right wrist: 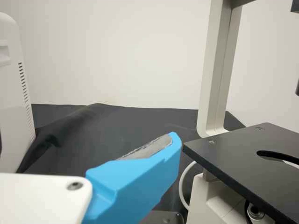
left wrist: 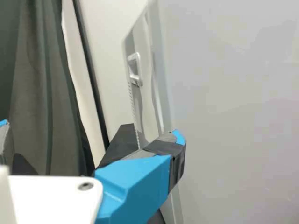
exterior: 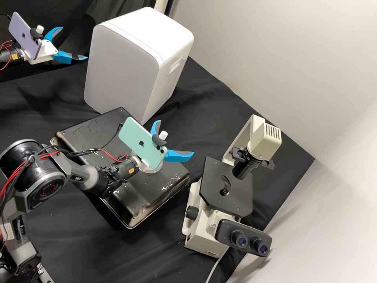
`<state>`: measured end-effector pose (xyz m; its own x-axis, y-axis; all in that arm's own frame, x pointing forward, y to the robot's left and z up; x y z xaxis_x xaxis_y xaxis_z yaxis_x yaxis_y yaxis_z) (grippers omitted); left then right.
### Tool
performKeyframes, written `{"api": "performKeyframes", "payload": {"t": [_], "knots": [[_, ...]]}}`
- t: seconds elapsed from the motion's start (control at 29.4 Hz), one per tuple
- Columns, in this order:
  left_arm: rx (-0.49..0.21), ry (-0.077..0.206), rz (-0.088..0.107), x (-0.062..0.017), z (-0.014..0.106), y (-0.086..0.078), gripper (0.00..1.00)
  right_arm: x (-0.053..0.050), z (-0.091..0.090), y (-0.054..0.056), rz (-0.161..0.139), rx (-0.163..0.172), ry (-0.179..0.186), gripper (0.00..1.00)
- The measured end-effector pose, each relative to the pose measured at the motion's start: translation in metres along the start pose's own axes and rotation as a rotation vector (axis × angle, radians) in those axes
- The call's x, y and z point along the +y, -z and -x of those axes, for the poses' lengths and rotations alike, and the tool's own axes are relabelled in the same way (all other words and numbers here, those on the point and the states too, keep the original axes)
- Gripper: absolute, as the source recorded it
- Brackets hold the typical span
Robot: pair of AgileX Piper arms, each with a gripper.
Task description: Place the petri dish on the microscope
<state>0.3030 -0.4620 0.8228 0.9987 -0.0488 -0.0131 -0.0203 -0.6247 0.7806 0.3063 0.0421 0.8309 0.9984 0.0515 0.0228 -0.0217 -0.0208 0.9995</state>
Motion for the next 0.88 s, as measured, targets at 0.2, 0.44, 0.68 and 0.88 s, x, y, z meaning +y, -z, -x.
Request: {"api": "performKeyframes", "payload": {"t": [0.2, 0.44, 0.68, 0.88], "knots": [[-0.034, -0.012, -0.022, 0.0019, 0.02, -0.004, 1.0, 0.0, 0.0, 0.0, 0.0, 0.0, 0.0, 1.0], [-0.174, -0.044, -0.056, -0.0002, 0.051, -0.026, 1.0, 0.0, 0.0, 0.0, 0.0, 0.0, 0.0, 1.0], [-0.294, -0.038, -0.03, -0.0019, 0.084, -0.048, 1.0, 0.0, 0.0, 0.0, 0.0, 0.0, 0.0, 1.0], [-0.367, -0.054, -0.021, -0.0046, 0.108, -0.058, 1.0, 0.0, 0.0, 0.0, 0.0, 0.0, 0.0, 1.0]]}}
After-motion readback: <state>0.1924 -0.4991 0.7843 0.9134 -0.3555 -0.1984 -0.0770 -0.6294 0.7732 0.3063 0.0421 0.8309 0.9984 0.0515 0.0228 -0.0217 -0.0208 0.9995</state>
